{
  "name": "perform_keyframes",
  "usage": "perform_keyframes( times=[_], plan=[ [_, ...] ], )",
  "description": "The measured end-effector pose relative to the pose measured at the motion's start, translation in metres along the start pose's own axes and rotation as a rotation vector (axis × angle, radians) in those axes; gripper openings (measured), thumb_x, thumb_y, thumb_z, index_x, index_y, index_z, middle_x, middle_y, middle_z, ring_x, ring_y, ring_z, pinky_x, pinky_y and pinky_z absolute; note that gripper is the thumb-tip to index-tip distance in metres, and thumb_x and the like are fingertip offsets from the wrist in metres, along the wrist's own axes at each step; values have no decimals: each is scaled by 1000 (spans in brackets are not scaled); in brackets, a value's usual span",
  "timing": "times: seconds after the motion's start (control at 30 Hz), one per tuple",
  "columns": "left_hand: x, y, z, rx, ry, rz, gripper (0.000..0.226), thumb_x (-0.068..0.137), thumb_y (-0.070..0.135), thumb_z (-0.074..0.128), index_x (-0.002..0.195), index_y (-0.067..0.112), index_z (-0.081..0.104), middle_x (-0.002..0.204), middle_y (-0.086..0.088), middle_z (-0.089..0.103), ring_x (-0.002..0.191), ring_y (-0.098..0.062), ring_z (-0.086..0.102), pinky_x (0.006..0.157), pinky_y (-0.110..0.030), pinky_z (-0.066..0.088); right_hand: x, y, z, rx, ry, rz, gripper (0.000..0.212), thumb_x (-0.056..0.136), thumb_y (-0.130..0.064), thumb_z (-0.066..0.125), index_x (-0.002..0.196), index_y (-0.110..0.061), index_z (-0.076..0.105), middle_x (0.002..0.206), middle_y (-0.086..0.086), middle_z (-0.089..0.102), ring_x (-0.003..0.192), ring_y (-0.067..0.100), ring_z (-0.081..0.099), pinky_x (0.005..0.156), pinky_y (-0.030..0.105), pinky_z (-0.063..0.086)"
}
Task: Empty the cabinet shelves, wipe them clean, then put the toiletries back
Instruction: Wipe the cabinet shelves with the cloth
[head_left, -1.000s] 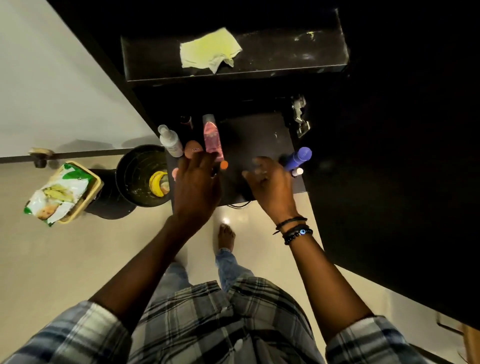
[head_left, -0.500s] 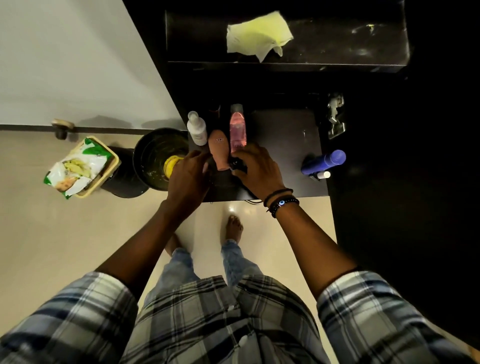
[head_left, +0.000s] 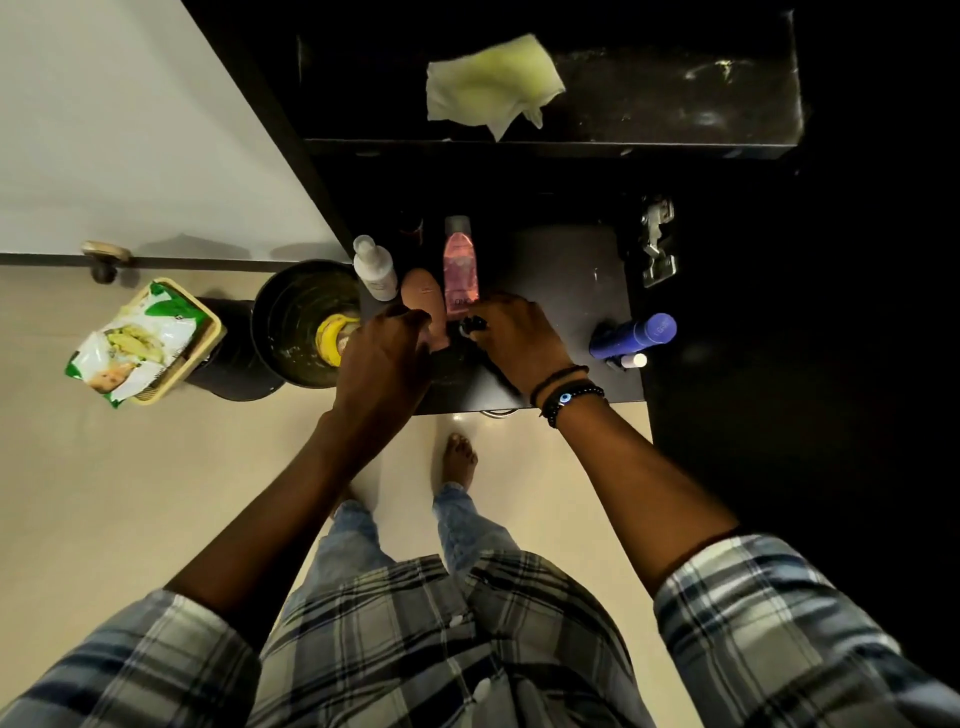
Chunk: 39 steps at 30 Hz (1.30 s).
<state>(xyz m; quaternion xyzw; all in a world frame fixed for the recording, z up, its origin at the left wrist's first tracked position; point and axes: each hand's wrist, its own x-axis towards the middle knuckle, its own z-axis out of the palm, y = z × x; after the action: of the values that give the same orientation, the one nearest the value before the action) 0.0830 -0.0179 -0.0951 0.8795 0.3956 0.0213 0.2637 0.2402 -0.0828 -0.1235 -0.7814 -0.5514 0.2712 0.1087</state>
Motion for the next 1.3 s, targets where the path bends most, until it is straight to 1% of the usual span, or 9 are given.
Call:
perform_keyframes(
  times=[0.1, 0.2, 0.27, 0.37, 0.4, 0.5, 0.67, 0.87, 1.3],
  plan=[
    [10, 19, -3, -18, 30, 10, 13, 86, 12, 57, 97, 11, 64, 104, -10, 63, 81, -26, 62, 69, -36, 51, 7, 14, -30, -47, 33, 123, 19, 90, -19, 59, 105, -14, 68, 105, 14, 68, 97, 34, 63, 74, 29, 44],
    [26, 42, 2, -28, 45, 37, 16, 86, 15, 56, 98, 13, 67, 105, -10, 62, 91, -26, 59, 69, -22, 32, 15, 32, -65, -152, 83, 222, 25, 89, -20, 60, 112, -11, 64, 111, 19, 64, 105, 39, 59, 83, 37, 48],
    [38, 58, 10, -99, 47, 27, 20, 88, 14, 55, 105, 12, 65, 107, -9, 65, 96, -26, 60, 78, -18, 29, 19, 43, -87, -213, 111, 290, 27, 89, -16, 62, 113, -3, 59, 114, 24, 60, 108, 42, 56, 87, 40, 46],
    [60, 79, 27, -151, 32, 32, 26, 91, 15, 53, 114, 6, 60, 108, -15, 65, 103, -32, 59, 99, -37, 33, 26, 59, -109, -237, 43, 388, 41, 80, -13, 75, 113, 3, 56, 118, 27, 58, 111, 43, 55, 92, 42, 47],
    [68, 83, 35, -138, 3, 41, 28, 91, 15, 52, 116, 6, 59, 111, -16, 64, 106, -33, 57, 99, -36, 29, 28, 63, -111, -238, 5, 402, 45, 78, -14, 77, 114, 3, 56, 119, 28, 58, 113, 43, 55, 94, 42, 46],
    [89, 93, 53, -169, -75, -4, 28, 89, 11, 55, 116, 7, 60, 117, -16, 61, 111, -33, 54, 93, -34, 35, 31, 75, -110, -247, -54, 415, 49, 80, -15, 75, 120, 3, 52, 123, 27, 54, 117, 41, 53, 98, 41, 44],
    [101, 108, 65, -214, -102, -56, 17, 84, 7, 58, 97, 8, 67, 101, -15, 68, 98, -36, 62, 85, -39, 50, 32, 85, -99, -235, -79, 436, 49, 78, -17, 76, 119, 0, 55, 123, 25, 56, 115, 41, 54, 96, 40, 46],
    [102, 112, 72, -246, -116, -23, 11, 82, 10, 62, 92, 9, 66, 95, -13, 68, 92, -33, 64, 76, -33, 47, 29, 90, -96, -230, -100, 453, 51, 80, -21, 76, 121, -1, 54, 125, 24, 54, 117, 41, 52, 95, 40, 45],
    [101, 116, 76, -310, -100, 0, 24, 86, 17, 64, 109, 8, 63, 109, -14, 63, 100, -33, 61, 85, -38, 47, 19, 89, -101, -178, -70, 486, 44, 83, -22, 70, 121, -5, 55, 125, 18, 54, 118, 35, 52, 94, 37, 46]
  ],
)
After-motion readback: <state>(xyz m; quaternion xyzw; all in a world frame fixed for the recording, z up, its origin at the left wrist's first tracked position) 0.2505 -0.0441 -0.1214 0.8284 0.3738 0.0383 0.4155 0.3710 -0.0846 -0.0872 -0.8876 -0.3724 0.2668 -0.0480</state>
